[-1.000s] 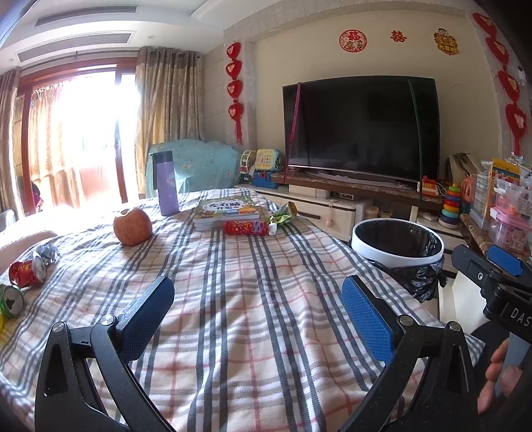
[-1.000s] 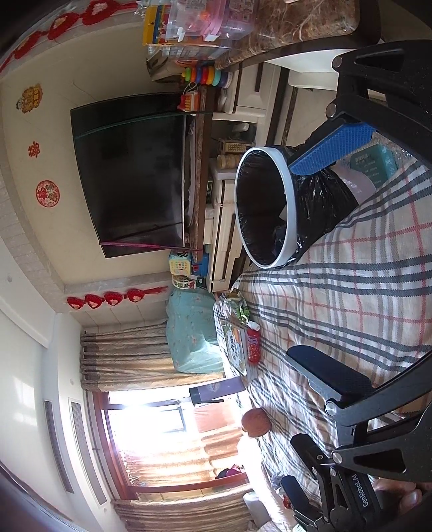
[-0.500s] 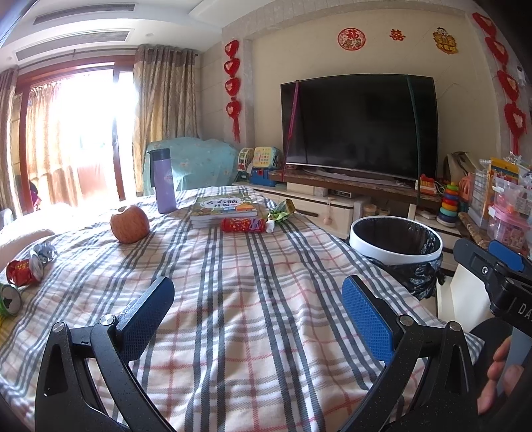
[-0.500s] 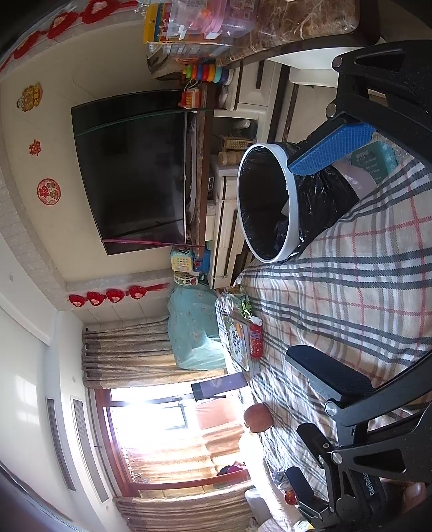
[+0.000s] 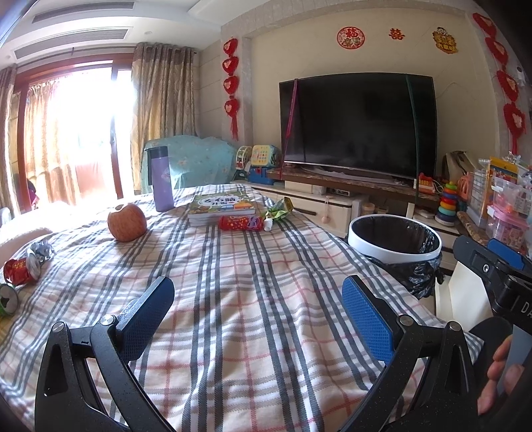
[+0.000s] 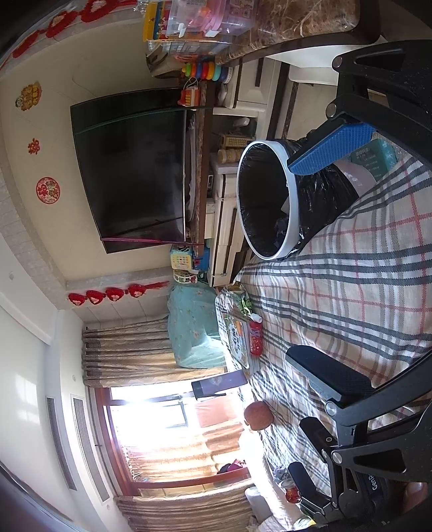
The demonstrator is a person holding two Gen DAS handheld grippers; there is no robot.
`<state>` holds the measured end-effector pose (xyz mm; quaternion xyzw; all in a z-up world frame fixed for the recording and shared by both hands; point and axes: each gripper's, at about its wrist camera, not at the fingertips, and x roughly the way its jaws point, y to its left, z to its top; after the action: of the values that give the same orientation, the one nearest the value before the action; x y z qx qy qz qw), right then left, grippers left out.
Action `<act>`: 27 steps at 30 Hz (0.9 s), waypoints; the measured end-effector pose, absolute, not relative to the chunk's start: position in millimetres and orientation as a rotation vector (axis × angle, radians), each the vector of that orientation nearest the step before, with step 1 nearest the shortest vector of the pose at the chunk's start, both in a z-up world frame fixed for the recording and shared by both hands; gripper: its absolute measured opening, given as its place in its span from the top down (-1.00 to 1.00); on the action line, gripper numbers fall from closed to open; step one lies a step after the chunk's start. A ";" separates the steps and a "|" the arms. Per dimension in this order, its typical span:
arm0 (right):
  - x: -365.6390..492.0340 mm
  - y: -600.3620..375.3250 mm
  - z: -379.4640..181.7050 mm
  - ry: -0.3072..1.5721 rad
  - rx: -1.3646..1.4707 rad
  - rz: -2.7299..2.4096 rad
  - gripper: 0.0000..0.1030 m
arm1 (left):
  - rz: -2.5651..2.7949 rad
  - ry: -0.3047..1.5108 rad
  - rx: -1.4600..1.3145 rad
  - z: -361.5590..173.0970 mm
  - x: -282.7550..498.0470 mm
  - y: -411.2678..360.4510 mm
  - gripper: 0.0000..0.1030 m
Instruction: Collect trash
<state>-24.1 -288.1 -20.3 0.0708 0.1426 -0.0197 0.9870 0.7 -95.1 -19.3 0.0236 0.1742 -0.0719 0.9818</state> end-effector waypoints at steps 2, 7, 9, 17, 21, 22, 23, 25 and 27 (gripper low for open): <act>-23.4 -288.2 -20.8 0.287 0.144 -0.038 -1.00 | -0.147 0.352 0.047 -19.6 1.9 -95.7 -1.00; -22.7 -287.5 -21.6 0.290 0.145 -0.037 -1.00 | -0.155 0.358 0.043 -20.7 4.1 -95.4 -1.00; -22.1 -286.2 -22.1 0.292 0.146 -0.035 -1.00 | -0.156 0.359 0.041 -20.6 4.6 -94.8 -1.00; -19.1 -286.4 -23.5 0.302 0.148 -0.029 -1.00 | -0.160 0.364 0.039 -20.9 6.0 -93.2 -1.00; -18.1 -285.7 -23.2 0.304 0.149 -0.028 -1.00 | -0.161 0.366 0.038 -21.2 6.5 -93.3 -1.00; -18.4 -286.2 -23.3 0.304 0.149 -0.027 -1.00 | -0.162 0.367 0.038 -21.3 6.6 -93.3 -1.00; -18.1 -286.0 -23.4 0.305 0.149 -0.027 -1.00 | -0.163 0.368 0.037 -21.6 6.8 -92.9 -1.00; -17.2 -285.7 -23.8 0.309 0.151 -0.025 -1.00 | -0.164 0.370 0.035 -21.8 7.3 -91.9 -1.00; -15.9 -284.6 -24.1 0.313 0.152 -0.023 -1.00 | -0.166 0.370 0.034 -22.3 7.3 -91.7 -1.00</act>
<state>-15.9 -284.6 -24.1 0.0755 0.1557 -0.0116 0.9848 7.3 -91.7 -22.3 0.0169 0.1839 -0.0824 0.9793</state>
